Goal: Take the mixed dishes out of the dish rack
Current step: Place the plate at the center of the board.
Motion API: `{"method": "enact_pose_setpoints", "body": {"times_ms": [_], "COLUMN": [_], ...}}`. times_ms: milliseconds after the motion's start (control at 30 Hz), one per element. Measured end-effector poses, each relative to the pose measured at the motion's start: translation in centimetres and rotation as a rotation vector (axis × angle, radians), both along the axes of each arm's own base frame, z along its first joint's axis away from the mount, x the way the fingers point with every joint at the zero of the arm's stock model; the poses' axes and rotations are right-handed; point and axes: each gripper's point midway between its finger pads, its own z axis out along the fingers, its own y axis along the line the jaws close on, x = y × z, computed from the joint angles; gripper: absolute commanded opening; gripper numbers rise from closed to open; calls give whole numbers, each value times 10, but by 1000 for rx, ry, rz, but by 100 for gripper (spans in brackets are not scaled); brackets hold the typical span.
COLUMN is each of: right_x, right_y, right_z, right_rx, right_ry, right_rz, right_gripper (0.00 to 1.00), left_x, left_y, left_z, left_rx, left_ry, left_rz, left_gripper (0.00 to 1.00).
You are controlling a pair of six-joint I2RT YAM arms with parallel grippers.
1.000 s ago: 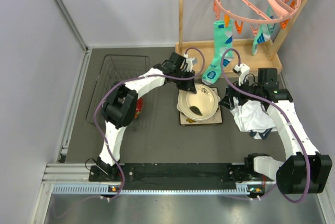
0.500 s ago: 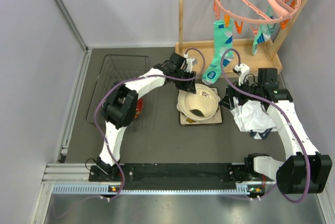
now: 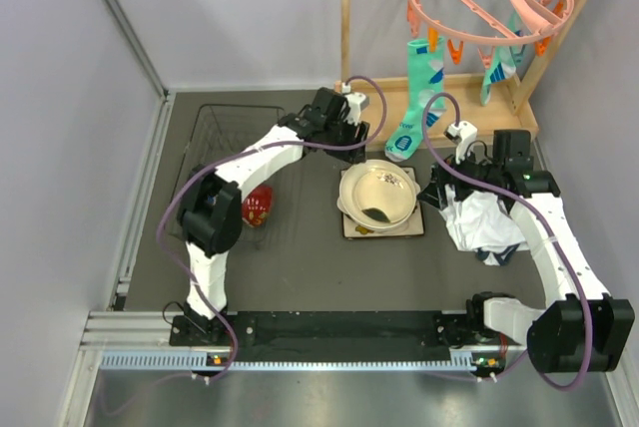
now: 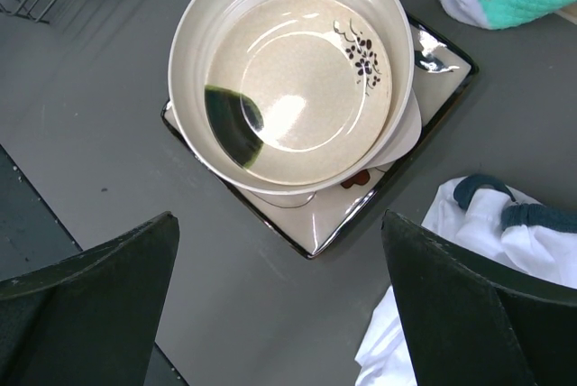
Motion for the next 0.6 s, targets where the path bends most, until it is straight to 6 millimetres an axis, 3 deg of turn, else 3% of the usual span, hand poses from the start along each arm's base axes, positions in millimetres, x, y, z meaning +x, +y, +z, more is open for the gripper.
{"method": "enact_pose_setpoints", "body": {"times_ms": [233,300,367,500,600], "right_x": [0,0,-1,-1,-1], "right_y": [0,1,1,1,2], "right_z": [1,1,1,1,2], "right_rx": [2,3,5,7,9], "right_ry": [-2,-2,-1,-3,-3], "right_rz": [1,3,4,6,8], "right_gripper": [94,94,94,94,94], "left_x": [7,7,9,18,17], "left_y": [31,48,67,118,154], "left_z": [89,112,127,140,133], "left_rx": [-17,-24,-27,1,52], "left_ry": [-216,-265,-294,-319,-311], "left_rz": [70,98,131,230,298], "left_gripper": [85,95,97,99,99]}}
